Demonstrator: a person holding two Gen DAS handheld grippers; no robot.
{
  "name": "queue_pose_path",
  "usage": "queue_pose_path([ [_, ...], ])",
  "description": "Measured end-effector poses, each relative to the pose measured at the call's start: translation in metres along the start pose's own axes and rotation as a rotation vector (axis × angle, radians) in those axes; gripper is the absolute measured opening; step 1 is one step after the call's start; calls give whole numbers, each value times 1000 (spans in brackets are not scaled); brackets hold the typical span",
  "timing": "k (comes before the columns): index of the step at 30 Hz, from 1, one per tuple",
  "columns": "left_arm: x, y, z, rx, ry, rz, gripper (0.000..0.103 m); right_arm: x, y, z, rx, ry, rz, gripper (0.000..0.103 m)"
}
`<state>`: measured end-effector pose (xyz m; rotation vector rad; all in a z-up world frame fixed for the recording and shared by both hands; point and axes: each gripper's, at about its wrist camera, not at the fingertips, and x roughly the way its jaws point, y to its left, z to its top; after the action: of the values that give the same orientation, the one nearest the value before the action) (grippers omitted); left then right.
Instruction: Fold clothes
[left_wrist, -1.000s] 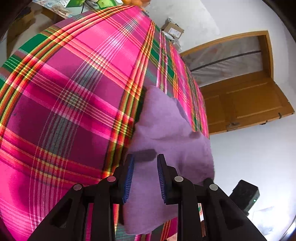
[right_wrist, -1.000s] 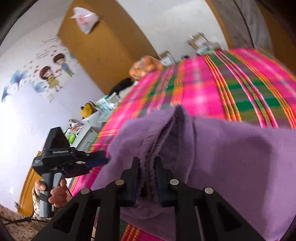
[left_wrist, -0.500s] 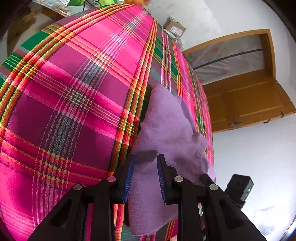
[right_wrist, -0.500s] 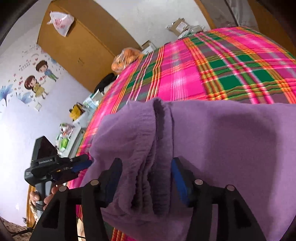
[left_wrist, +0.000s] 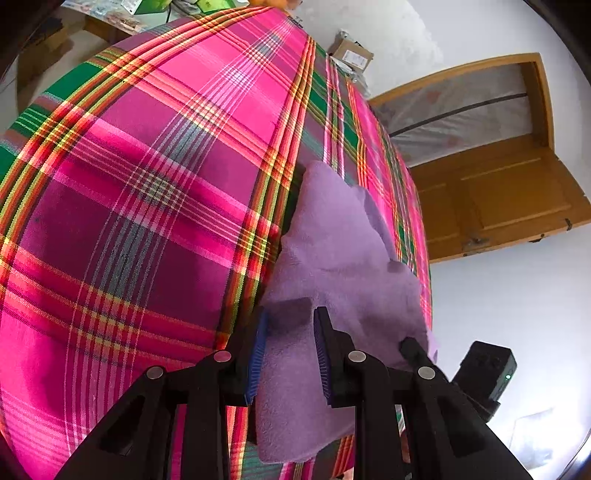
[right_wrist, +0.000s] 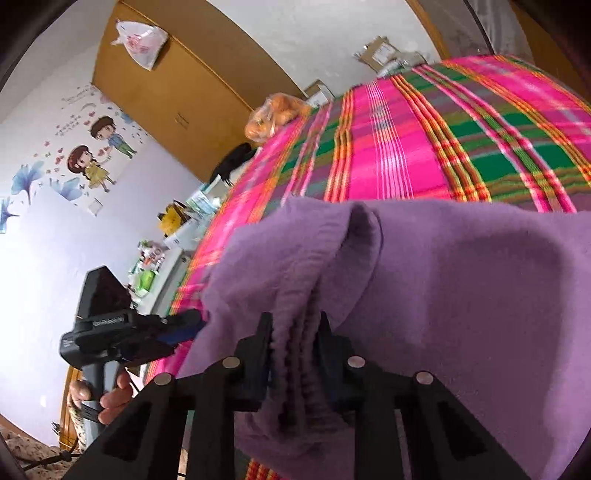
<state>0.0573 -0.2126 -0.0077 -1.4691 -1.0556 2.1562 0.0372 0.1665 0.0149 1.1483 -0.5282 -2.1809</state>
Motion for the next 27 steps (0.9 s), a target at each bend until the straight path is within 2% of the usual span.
queue_pose_path([
  [8, 3, -10, -2, 23, 14, -17, 25, -42, 6, 0, -22, -119, -41, 21],
  [15, 11, -13, -6, 34, 47, -9, 25, -34, -24, -12, 55, -60, -129, 22],
  [16, 12, -14, -6, 35, 51, -4, 25, -31, -28, -14, 62, -53, -138, 24],
  [19, 14, -13, -8, 32, 60, 8, 25, -27, -35, -15, 80, -48, -165, 40],
  [20, 14, -13, -9, 32, 61, 9, 25, -29, -34, -14, 75, -50, -183, 42],
  [22, 13, -13, -9, 35, 60, 11, 25, -32, -30, -12, 46, -65, -221, 42],
  [25, 10, -17, -7, 46, 49, 11, 25, -40, -5, -10, -93, -131, -354, 42],
  [27, 6, -22, -4, 62, 34, 10, 25, -37, 10, -9, -157, -145, -355, 42],
])
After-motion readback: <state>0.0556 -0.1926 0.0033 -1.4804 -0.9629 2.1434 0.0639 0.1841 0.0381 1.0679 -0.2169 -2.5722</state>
